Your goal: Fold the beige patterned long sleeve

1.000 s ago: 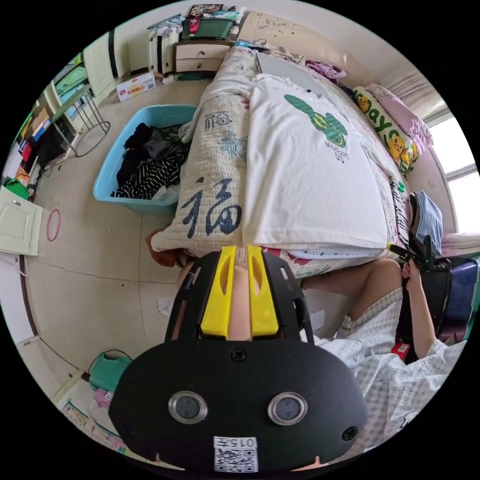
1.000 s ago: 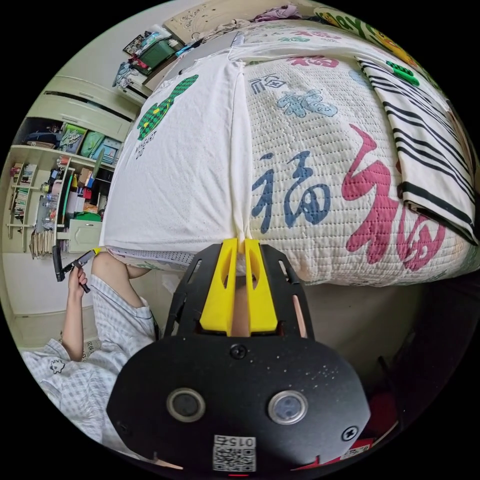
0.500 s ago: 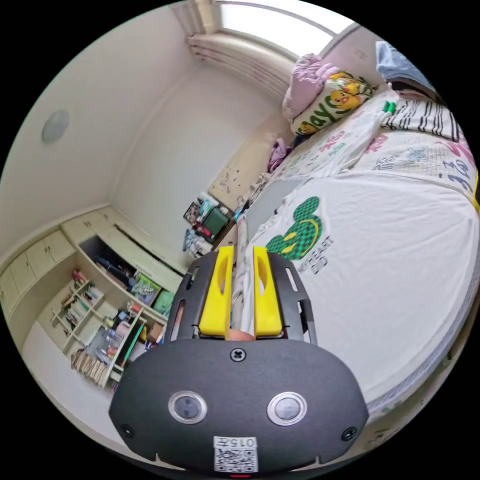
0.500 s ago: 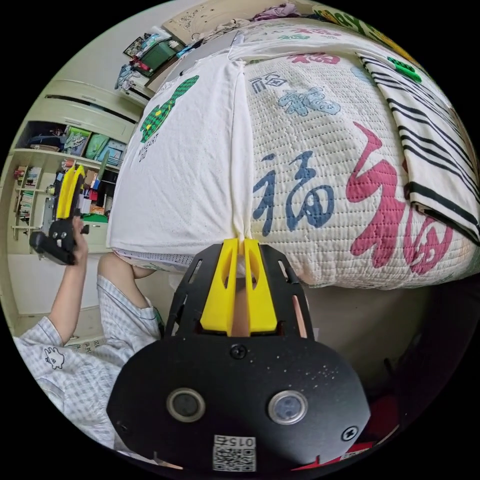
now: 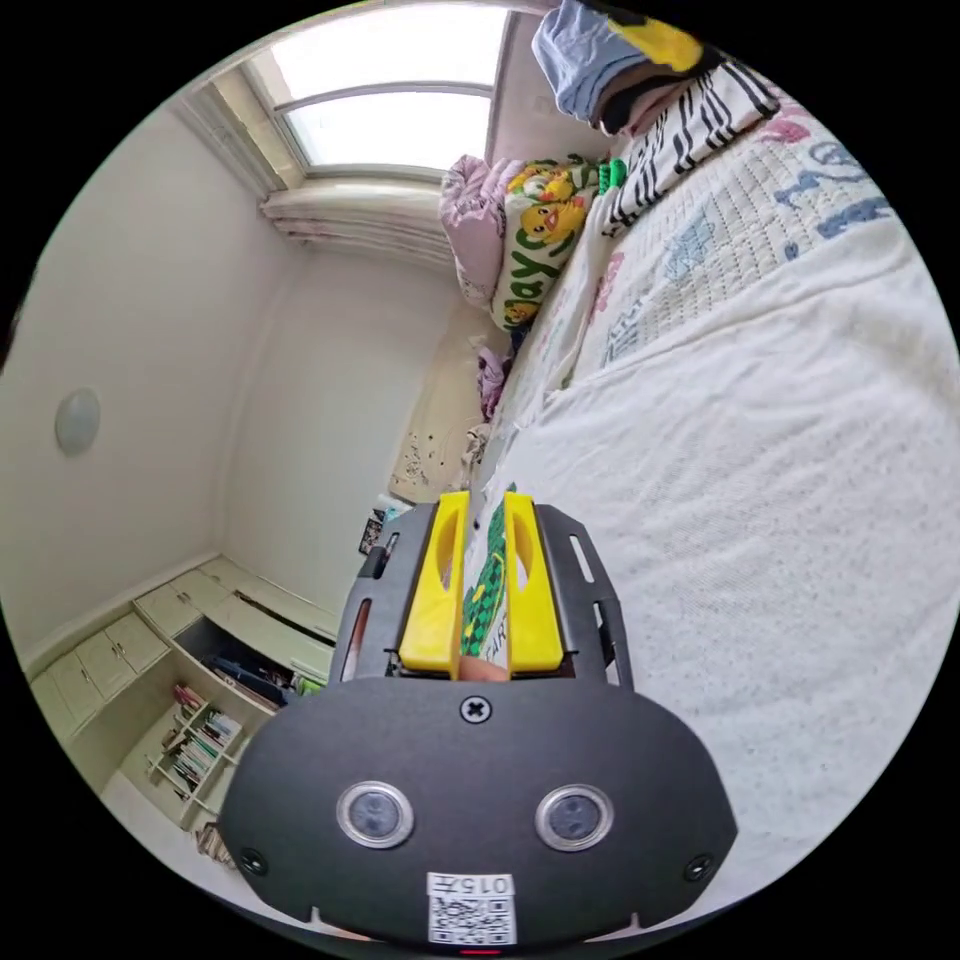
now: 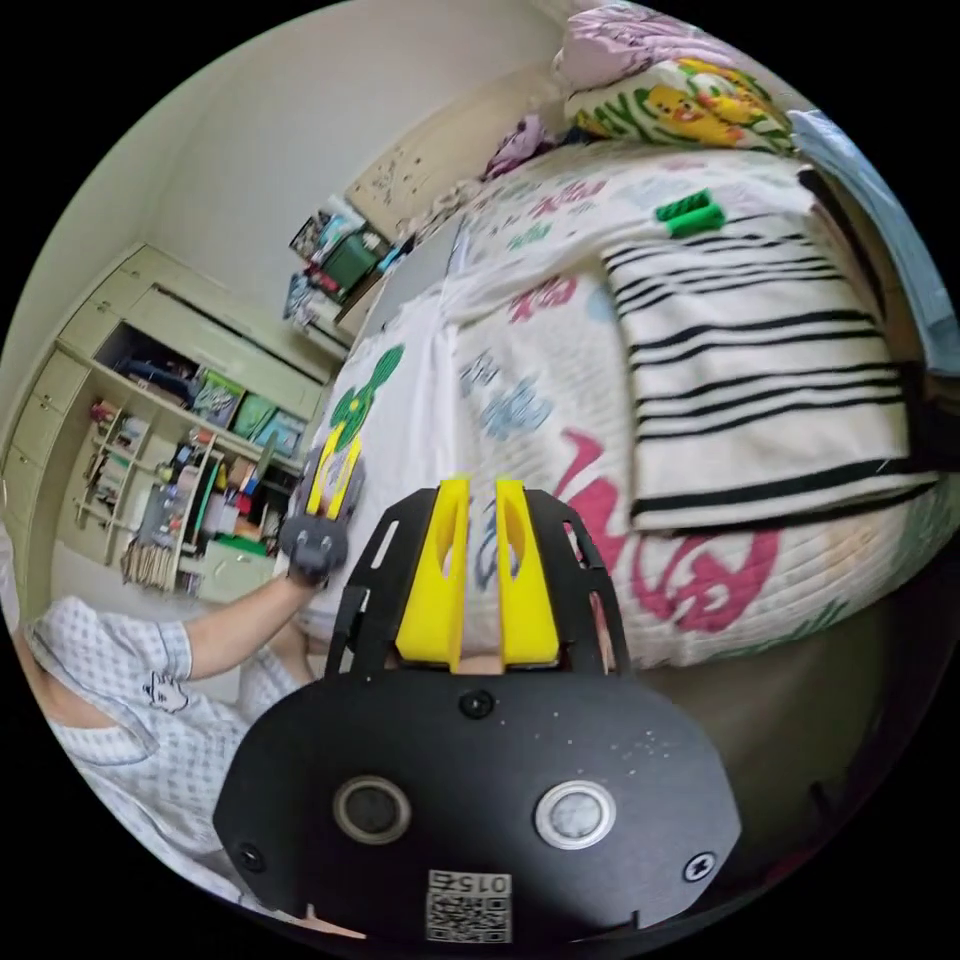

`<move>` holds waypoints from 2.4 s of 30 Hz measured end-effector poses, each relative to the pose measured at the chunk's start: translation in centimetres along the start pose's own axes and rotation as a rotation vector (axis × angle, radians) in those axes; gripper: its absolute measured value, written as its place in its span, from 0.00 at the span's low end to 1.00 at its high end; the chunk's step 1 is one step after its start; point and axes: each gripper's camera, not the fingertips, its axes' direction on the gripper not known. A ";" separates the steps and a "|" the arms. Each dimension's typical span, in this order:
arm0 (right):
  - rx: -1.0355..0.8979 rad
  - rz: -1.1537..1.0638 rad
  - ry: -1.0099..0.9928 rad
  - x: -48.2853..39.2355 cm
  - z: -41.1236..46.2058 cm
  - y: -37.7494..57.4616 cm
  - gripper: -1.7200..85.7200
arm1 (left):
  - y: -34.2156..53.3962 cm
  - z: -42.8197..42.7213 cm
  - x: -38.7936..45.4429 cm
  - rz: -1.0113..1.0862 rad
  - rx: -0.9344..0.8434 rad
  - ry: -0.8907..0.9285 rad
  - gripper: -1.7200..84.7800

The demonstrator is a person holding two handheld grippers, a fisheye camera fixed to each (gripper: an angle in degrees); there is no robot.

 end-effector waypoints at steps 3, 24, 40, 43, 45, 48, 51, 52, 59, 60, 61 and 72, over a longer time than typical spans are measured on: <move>0.143 0.067 0.084 4.5 -3.5 -5.5 0.11 | -0.9 -1.4 0.9 0.042 0.071 0.042 0.09; 0.335 0.396 0.282 10.6 -6.0 -28.2 0.03 | 0.2 4.3 3.5 0.111 0.076 0.125 0.01; 0.010 -0.672 0.083 -34.8 -2.8 -26.6 0.02 | 23.1 29.6 -18.0 -1.052 -0.393 0.945 0.16; -0.065 -0.717 0.075 -39.5 0.2 -25.6 0.02 | 34.5 35.7 -17.0 -1.591 -0.020 1.538 0.18; -0.090 -0.746 0.095 -42.1 1.4 -25.0 0.02 | 39.1 38.6 -14.6 -1.750 -0.040 1.650 0.18; -0.110 -0.807 0.156 -46.0 2.3 -24.5 0.02 | 44.0 41.3 -12.0 -1.764 -0.153 1.594 0.18; -0.120 -0.855 0.202 -49.1 2.3 -24.7 0.02 | 47.8 43.8 -9.2 -1.834 -0.181 1.653 0.13; -0.126 -0.869 0.209 -50.1 2.1 -25.0 0.02 | 49.2 44.7 -8.3 -1.839 -0.207 1.651 0.07; -0.134 -0.874 0.199 -54.5 1.2 -27.2 0.02 | 57.5 45.2 -7.1 -1.816 -0.216 1.480 0.01; -0.136 -0.872 0.180 -55.1 1.1 -27.5 0.02 | 58.4 45.0 -7.0 -1.834 -0.207 1.463 0.01; -0.138 -0.876 0.156 -55.8 1.1 -27.8 0.02 | 60.1 44.8 -6.7 -1.867 -0.187 1.447 0.01; -0.190 -0.892 0.142 -59.1 4.8 -27.9 0.02 | 68.7 43.7 -4.4 -1.899 -0.190 1.326 0.03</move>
